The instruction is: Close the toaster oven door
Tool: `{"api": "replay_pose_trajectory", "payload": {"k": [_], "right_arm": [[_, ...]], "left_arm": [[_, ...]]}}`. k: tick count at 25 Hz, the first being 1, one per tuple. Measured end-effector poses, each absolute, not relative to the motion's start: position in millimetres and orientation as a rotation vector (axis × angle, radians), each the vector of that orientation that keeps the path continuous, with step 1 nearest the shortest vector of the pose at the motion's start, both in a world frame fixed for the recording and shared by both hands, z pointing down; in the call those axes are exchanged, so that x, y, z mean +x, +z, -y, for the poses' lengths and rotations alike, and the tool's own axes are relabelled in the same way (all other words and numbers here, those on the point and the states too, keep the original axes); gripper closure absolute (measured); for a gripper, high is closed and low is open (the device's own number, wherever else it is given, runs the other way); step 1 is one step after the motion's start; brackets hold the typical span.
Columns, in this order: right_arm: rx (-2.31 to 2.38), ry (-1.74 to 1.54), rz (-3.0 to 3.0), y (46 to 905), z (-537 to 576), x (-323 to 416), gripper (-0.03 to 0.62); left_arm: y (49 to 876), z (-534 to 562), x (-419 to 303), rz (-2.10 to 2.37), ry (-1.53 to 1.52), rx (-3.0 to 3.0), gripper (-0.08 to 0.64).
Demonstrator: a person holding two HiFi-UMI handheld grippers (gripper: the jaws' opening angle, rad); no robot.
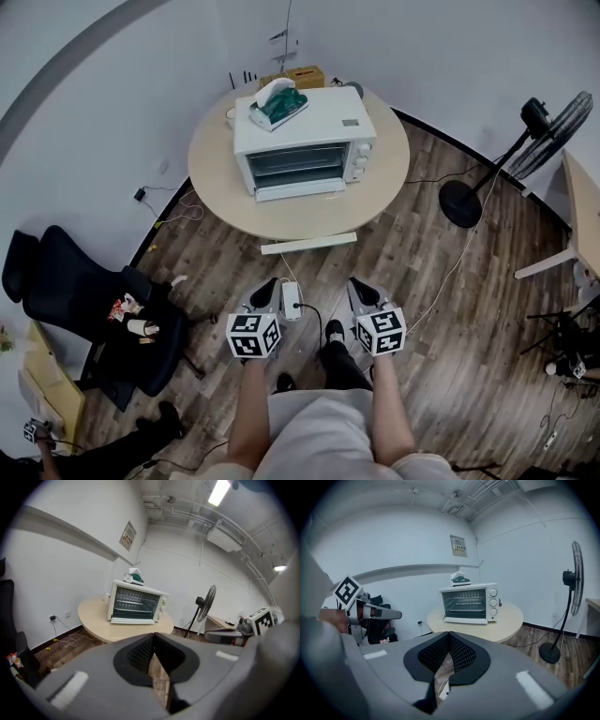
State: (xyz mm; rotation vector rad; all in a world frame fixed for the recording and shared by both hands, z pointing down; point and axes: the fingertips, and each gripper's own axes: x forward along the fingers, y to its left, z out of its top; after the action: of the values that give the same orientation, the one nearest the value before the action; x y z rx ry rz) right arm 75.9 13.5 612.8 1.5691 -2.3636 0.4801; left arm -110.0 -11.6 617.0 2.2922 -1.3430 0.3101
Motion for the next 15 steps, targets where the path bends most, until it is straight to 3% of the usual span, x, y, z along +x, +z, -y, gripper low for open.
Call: {"api": "replay_pose_trajectory", "payload": {"k": [15], "right_arm": [[0.928, 0.184, 2.308, 681, 98, 94, 0.592]], "left_arm": [[654, 74, -85, 1.520, 0.402, 2.080, 0.502]]}}
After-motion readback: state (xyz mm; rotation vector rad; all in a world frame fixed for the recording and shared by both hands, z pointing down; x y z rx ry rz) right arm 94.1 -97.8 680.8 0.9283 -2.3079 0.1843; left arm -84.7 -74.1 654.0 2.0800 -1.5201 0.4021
